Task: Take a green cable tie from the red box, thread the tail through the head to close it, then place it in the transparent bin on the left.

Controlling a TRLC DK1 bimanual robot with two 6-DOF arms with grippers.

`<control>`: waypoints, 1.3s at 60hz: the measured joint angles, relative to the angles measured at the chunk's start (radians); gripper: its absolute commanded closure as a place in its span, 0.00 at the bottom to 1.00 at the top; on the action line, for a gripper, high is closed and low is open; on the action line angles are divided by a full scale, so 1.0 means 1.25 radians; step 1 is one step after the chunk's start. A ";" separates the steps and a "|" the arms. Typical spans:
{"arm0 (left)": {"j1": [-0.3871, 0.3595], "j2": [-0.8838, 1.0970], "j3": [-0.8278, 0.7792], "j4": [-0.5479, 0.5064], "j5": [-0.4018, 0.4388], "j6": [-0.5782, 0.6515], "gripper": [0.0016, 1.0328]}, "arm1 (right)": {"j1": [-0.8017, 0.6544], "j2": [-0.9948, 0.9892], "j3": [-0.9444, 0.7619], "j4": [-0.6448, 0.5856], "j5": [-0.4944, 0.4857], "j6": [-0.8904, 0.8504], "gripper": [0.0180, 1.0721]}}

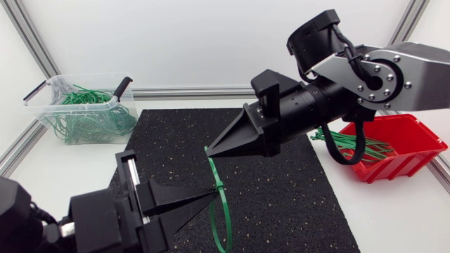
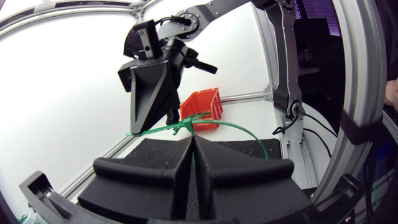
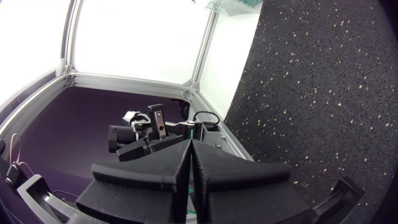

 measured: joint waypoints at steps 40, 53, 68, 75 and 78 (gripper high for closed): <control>0.620 0.109 0.005 0.091 0.054 -0.085 0.96 | -0.017 -0.011 -0.177 0.384 0.631 -0.269 0.04; 0.813 0.156 0.081 0.109 0.054 -0.106 0.96 | -0.030 -0.039 -0.194 0.396 0.704 -0.325 0.04; 0.995 0.337 0.295 0.128 0.049 -0.162 0.96 | -0.038 -0.092 -0.230 0.399 0.733 -0.349 0.04; 1.030 0.435 0.434 0.081 0.016 -0.203 0.96 | -0.038 -0.128 -0.255 0.399 0.744 -0.355 0.04; 1.037 0.476 0.489 0.069 -0.010 -0.214 0.96 | -0.038 -0.143 -0.262 0.399 0.748 -0.355 0.04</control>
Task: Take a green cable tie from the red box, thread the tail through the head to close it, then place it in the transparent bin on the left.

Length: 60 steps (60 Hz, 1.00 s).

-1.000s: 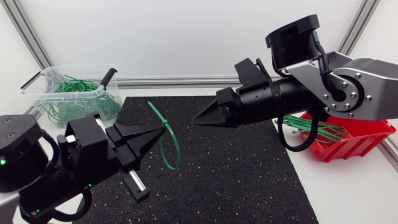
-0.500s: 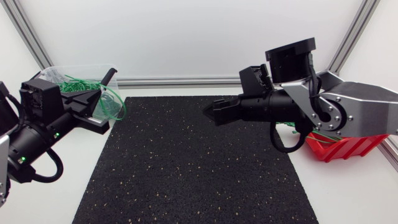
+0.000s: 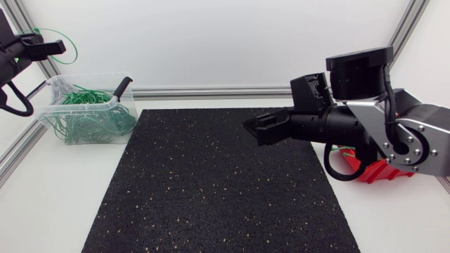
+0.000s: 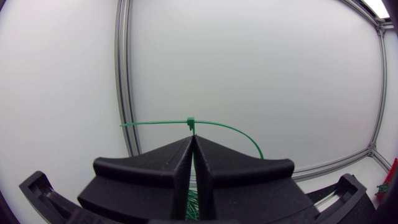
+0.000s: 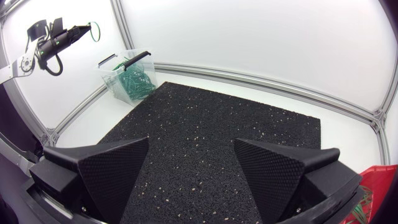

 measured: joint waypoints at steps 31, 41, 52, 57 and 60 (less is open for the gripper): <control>-0.001 0.409 0.416 -0.559 -0.147 -0.071 0.03 | 0.000 -0.121 -0.076 -0.032 0.005 -0.003 0.04; -0.018 0.326 0.401 -0.565 -0.148 -0.081 0.04 | -0.014 -0.178 -0.078 -0.057 0.020 -0.026 0.04; -0.075 0.101 0.284 -0.536 -0.148 -0.083 0.04 | -0.085 -0.252 -0.092 -0.070 0.023 -0.068 0.04; -0.097 0.011 0.211 -0.493 -0.147 -0.083 0.04 | -0.125 -0.281 -0.109 -0.074 0.023 -0.084 0.04; -0.106 -0.034 0.165 -0.472 -0.147 -0.083 0.04 | -0.148 -0.299 -0.121 -0.075 0.023 -0.090 0.04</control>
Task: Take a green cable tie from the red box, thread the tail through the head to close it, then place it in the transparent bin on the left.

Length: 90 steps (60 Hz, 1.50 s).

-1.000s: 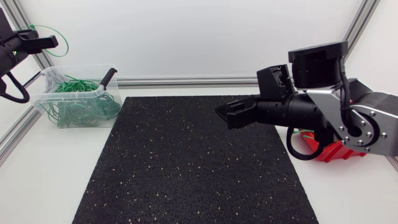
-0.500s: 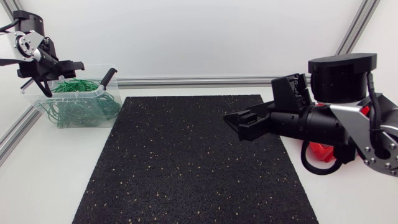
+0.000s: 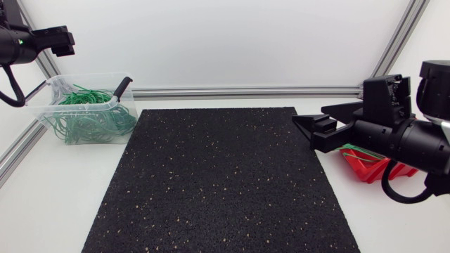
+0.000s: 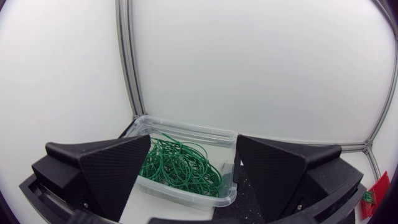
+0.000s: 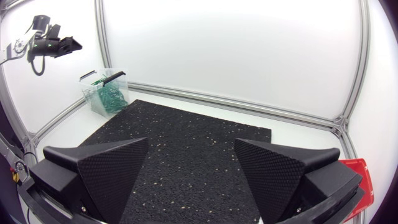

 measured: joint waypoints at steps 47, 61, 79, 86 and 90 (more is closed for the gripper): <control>-0.110 -0.584 -0.604 0.143 0.022 0.004 0.04 | -0.205 -0.360 -0.269 0.030 0.033 -0.053 0.04; -0.108 -0.694 -0.698 0.154 0.049 0.012 0.04 | -0.215 -0.454 -0.333 0.043 0.059 -0.053 0.04; -0.088 -0.814 -0.799 0.169 0.090 0.026 0.04 | -0.227 -0.573 -0.414 0.067 0.090 -0.038 0.04; -0.081 -0.862 -0.844 0.175 0.107 0.030 0.04 | -0.234 -0.620 -0.444 0.071 0.103 -0.032 0.04; -0.076 -0.887 -0.865 0.178 0.119 0.031 0.04 | -0.236 -0.645 -0.461 0.074 0.110 -0.030 0.04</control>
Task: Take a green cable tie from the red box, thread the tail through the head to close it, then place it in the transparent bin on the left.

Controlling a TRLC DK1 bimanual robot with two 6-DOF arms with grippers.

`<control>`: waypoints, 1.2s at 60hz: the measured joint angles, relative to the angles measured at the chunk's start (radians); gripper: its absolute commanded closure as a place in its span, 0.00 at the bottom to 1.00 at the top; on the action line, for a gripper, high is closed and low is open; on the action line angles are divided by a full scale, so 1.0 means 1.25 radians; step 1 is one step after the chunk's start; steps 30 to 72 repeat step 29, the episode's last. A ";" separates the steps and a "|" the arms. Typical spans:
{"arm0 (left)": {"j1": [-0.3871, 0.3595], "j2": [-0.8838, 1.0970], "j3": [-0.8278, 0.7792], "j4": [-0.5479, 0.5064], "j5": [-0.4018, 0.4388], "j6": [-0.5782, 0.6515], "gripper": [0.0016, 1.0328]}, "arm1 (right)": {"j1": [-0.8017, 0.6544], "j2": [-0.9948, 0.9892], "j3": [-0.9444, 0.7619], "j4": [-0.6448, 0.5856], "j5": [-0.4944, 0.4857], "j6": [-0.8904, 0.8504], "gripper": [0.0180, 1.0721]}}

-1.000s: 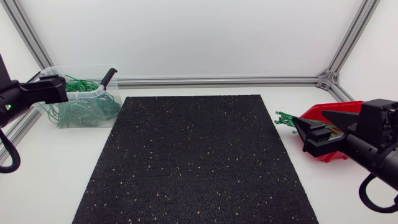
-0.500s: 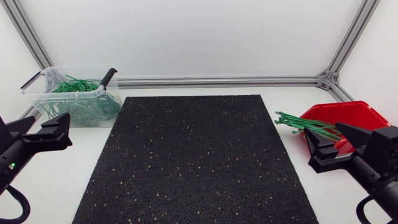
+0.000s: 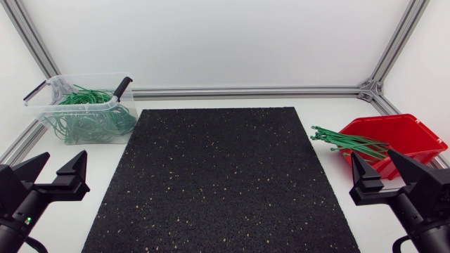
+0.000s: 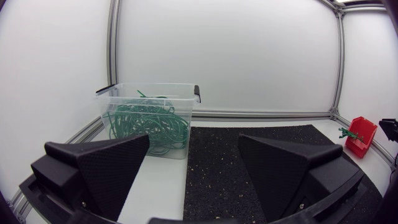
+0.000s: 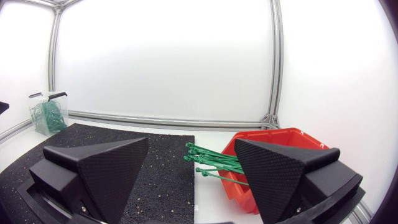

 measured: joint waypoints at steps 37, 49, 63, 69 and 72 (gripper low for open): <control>0.021 -0.128 -0.090 0.030 0.042 0.017 0.04 | -0.001 -0.020 -0.011 0.003 0.008 0.004 0.04; 0.021 -0.128 -0.090 0.030 0.042 0.017 0.04 | -0.001 -0.020 -0.011 0.003 0.008 0.004 0.04; 0.021 -0.128 -0.090 0.030 0.042 0.017 0.04 | -0.001 -0.020 -0.011 0.003 0.008 0.004 0.04; 0.021 -0.128 -0.090 0.030 0.042 0.017 0.04 | -0.001 -0.020 -0.011 0.003 0.008 0.004 0.04; 0.021 -0.128 -0.090 0.030 0.042 0.017 0.04 | -0.001 -0.020 -0.011 0.003 0.008 0.004 0.04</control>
